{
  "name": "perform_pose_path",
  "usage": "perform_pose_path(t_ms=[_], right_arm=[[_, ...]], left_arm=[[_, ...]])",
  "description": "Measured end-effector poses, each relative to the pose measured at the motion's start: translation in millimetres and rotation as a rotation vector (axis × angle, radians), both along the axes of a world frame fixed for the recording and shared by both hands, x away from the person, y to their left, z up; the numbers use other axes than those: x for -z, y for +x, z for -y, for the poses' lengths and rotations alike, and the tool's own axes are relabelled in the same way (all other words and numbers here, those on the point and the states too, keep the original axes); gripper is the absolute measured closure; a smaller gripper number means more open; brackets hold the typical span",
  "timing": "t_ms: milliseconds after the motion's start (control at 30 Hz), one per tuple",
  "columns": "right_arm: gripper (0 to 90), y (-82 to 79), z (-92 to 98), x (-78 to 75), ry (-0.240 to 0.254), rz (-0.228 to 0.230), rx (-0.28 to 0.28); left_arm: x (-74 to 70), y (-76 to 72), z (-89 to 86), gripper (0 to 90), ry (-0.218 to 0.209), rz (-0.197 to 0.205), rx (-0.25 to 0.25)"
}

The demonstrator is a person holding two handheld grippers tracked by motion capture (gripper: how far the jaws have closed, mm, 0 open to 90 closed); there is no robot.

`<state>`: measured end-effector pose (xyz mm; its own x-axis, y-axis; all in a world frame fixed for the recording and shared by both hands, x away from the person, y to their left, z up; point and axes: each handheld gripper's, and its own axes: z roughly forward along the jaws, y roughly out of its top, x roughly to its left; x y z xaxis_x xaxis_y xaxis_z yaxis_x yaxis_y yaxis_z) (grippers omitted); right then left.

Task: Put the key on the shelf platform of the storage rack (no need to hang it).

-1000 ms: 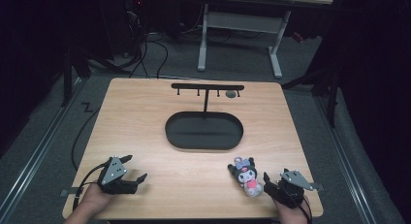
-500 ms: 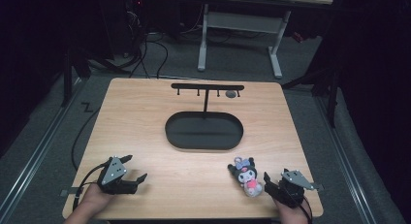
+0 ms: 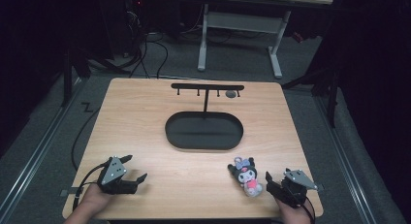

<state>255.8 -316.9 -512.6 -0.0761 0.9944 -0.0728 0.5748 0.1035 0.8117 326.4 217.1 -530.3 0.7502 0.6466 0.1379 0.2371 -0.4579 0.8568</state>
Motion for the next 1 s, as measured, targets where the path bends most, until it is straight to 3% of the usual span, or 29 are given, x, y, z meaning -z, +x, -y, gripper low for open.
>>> perform_pose_path(t_ms=[400,533,633,1000], right_arm=[[23.7,2.1,-1.1,-1.7,0.0,-0.064,-0.007],[21.4,3.9,0.4,-5.8,0.035,-0.102,0.031],[19.7,6.2,1.6,-7.3,0.066,-0.118,0.029],[18.0,18.0,-7.6,-12.6,0.043,-0.175,0.0]], left_arm=[[0.0,-0.2,0.2,15.5,0.002,0.002,0.0],[0.0,0.0,0.0,15.5,0.0,0.0,-0.001],[0.0,-0.2,0.0,15.5,0.002,0.001,0.001],[0.0,-1.0,-0.8,15.5,-0.006,0.005,0.003]])
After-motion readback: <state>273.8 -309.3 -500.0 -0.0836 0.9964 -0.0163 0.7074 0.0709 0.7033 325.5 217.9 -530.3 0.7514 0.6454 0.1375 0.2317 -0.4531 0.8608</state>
